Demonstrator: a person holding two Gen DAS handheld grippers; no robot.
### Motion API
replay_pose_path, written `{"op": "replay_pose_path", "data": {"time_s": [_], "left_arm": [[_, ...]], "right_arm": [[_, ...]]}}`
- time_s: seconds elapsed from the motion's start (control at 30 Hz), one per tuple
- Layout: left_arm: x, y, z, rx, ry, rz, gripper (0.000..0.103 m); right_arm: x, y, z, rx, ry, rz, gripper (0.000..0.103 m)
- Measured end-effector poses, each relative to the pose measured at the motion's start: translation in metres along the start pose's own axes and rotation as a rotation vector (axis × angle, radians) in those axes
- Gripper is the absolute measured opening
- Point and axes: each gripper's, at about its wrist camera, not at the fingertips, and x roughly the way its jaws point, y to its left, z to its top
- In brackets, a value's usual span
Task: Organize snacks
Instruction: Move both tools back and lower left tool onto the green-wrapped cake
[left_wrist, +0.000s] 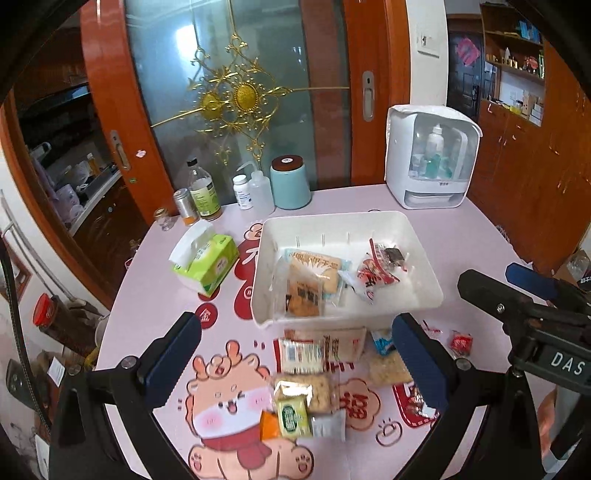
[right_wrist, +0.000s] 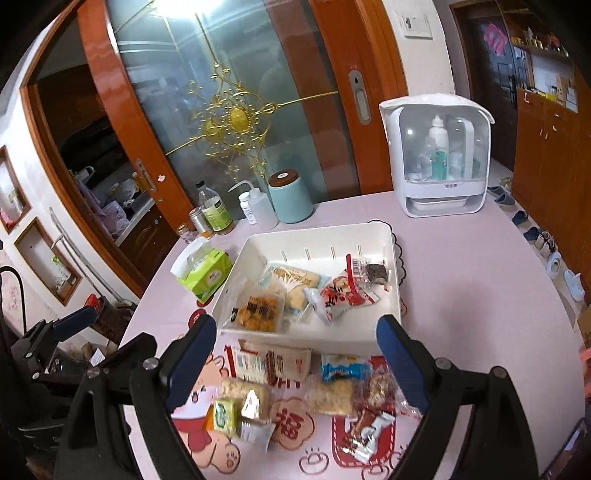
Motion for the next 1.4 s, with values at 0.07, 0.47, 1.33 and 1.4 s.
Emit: {"op": "replay_pose_path", "data": {"time_s": [0.07,0.47,1.33,1.4], "left_arm": [[-0.014,-0.001,-0.011,-0.012,-0.008,0.016,0.103],[-0.055,0.007,-0.066,-0.047,0.02,0.107,0.103],[0.127,0.071,-0.124,0.072,0.397,-0.115,0.1],[0.142,0.064,-0.125,0.095,0.419,-0.134,0.099]], "right_arm": [[-0.009,0.001,-0.007,-0.015,0.0,0.007,0.09],[-0.039,-0.012,-0.043,-0.062,0.001,-0.013,0.089],[0.096,0.027,-0.127,0.027,0.327,-0.221,0.067],[0.104,0.028,-0.139,0.067,0.351,-0.235,0.067]]}}
